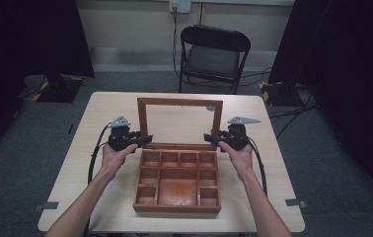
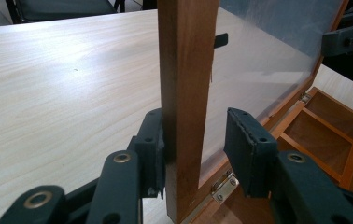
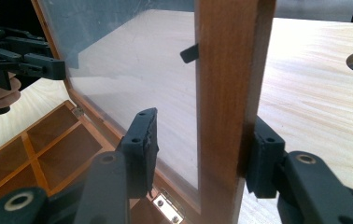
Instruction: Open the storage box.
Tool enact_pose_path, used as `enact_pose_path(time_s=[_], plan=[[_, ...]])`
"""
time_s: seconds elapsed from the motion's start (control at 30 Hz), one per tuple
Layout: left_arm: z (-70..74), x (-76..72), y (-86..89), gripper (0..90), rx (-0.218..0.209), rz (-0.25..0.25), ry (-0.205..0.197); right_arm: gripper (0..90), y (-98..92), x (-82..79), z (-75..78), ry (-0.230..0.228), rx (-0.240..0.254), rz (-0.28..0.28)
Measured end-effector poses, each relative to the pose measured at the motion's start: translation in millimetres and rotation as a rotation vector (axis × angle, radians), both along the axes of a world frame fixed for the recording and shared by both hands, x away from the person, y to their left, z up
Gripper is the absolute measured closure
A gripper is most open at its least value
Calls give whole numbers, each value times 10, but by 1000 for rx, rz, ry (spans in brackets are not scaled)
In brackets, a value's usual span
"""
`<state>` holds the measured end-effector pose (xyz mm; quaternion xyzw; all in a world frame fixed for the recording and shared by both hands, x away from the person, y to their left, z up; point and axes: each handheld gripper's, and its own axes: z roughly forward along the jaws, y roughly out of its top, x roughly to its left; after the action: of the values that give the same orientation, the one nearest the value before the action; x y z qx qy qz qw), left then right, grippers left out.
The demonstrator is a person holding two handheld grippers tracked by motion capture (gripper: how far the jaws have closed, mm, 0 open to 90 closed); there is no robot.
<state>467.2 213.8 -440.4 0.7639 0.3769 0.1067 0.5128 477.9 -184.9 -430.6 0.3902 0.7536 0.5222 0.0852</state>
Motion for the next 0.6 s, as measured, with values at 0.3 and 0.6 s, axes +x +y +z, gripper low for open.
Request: enact_pose_path(time_s=[0.3,0.6], plan=[[-13,34,8,591,-4,16,29,511,-4,42,-36,11,8,-10],[-37,58,2,604,8,25,29,504,14,84,-38,17,-11,-17]])
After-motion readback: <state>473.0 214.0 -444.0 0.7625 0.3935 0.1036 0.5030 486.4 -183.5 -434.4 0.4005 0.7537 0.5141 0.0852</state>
